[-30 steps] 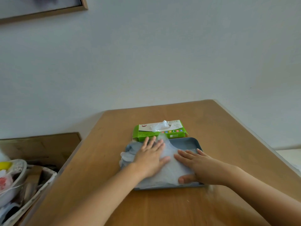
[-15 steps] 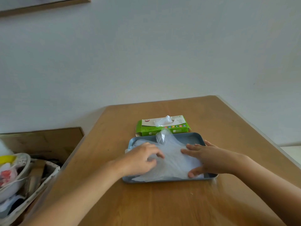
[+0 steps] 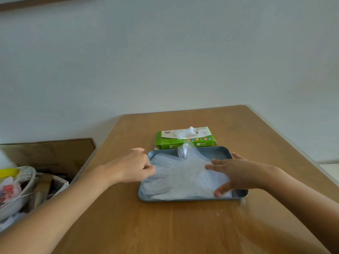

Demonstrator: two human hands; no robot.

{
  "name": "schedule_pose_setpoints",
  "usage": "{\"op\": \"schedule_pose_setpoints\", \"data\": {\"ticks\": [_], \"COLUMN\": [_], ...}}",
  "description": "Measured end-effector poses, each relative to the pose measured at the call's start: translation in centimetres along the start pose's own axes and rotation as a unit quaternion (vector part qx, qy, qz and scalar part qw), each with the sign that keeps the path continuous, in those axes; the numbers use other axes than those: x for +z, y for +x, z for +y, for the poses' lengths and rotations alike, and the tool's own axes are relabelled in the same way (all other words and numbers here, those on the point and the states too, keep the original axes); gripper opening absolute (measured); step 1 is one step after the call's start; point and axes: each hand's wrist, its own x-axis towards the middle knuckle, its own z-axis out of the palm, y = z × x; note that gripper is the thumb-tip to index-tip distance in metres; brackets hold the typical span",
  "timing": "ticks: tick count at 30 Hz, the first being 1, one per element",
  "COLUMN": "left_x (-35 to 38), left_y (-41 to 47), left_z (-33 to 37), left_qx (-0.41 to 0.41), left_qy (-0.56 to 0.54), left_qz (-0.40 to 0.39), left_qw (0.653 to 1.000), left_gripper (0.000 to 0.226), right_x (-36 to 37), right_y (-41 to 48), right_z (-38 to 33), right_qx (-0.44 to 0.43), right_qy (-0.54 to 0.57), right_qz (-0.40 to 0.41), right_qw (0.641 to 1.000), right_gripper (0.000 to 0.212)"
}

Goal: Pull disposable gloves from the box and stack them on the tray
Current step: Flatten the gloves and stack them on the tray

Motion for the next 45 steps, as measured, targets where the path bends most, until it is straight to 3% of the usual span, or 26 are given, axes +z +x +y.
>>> {"op": "schedule_pose_setpoints", "data": {"ticks": [3,5,8,12,17,20,24,28,33,37,42,43,45], "left_x": [-0.9,-1.6,-1.6,-0.4,0.5,0.9,1.6,1.8,2.0,2.0,2.1,2.1,2.1], "left_y": [1.2,2.3,4.7,9.0,13.5,14.8,15.6,15.9,16.1,15.9,16.0,16.0,16.3], "left_z": [1.0,2.0,2.6,1.6,0.8,0.9,0.4,0.1,1.0,1.2,1.0,1.2,1.6], "left_qx": [-0.03,-0.02,-0.025,-0.069,-0.114,-0.094,-0.116,-0.116,-0.105,-0.121,-0.15,-0.156,-0.158], "left_qy": [-0.051,-0.047,-0.075,-0.135,-0.219,-0.264,-0.36,-0.404,-0.35,-0.377,-0.41,-0.406,-0.376], "left_qz": [0.04,0.049,0.077,0.096,0.05,0.032,0.044,0.052,0.055,0.052,0.068,0.072,0.07], "left_qw": [0.997,0.997,0.994,0.984,0.968,0.959,0.925,0.906,0.929,0.917,0.897,0.897,0.91], "left_gripper": [0.05,0.037,0.015,0.04,0.066,0.061,0.045,0.035,0.021,0.027,0.068,0.07,0.058], "right_x": [-0.4,-1.0,-2.8,-5.0,-6.7,-7.0,-7.1,-7.6,-8.4,-8.3,-7.5,-7.4,-7.4], "right_y": [0.2,0.3,1.1,5.2,11.0,13.7,15.4,15.6,15.2,15.0,14.9,14.8,14.5], "right_z": [-0.1,-0.1,0.4,2.1,2.8,2.3,1.8,1.9,1.6,2.3,3.1,3.1,2.9], "right_qx": [0.002,0.005,0.001,0.002,0.008,-0.021,-0.01,0.0,-0.023,-0.012,-0.056,-0.08,-0.122], "right_qy": [-0.011,0.006,0.077,0.138,0.197,0.205,0.182,0.192,0.347,0.458,0.626,0.644,0.639], "right_qz": [-0.004,0.003,0.079,0.231,0.282,0.273,0.321,0.356,0.392,0.421,0.405,0.386,0.353], "right_qw": [1.0,1.0,0.994,0.963,0.939,0.94,0.929,0.914,0.851,0.783,0.664,0.656,0.672], "right_gripper": [0.086,0.081,0.066,0.052,0.061,0.057,0.015,0.013,0.007,0.015,0.017,0.016,0.014]}}
